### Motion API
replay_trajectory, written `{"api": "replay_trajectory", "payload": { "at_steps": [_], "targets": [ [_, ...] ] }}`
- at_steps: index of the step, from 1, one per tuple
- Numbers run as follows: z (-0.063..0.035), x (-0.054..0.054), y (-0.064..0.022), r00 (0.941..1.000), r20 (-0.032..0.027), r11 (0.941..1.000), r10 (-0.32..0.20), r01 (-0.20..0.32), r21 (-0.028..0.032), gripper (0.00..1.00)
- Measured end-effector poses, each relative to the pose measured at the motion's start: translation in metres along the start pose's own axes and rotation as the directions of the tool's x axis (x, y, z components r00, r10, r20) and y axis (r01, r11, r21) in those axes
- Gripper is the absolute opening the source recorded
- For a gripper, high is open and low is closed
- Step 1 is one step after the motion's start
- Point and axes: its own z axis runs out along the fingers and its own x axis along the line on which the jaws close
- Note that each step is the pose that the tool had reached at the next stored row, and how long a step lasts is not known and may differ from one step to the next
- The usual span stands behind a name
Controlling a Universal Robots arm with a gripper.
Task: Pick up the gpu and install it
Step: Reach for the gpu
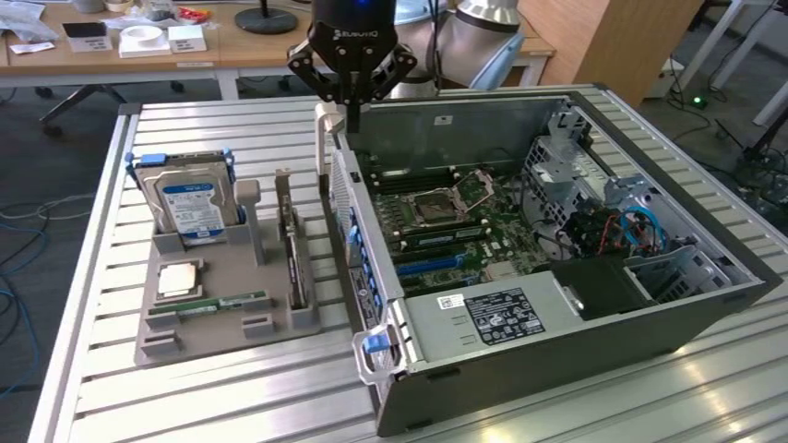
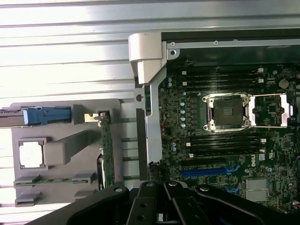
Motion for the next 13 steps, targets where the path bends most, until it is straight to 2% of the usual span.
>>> {"api": "replay_trajectory", "payload": {
  "at_steps": [13],
  "targets": [
    [-0.0002, 0.020, 0.0022, 1.0000, 0.0000, 1.0000, 0.000, 0.000, 0.0000, 0.11]
  ]
}}
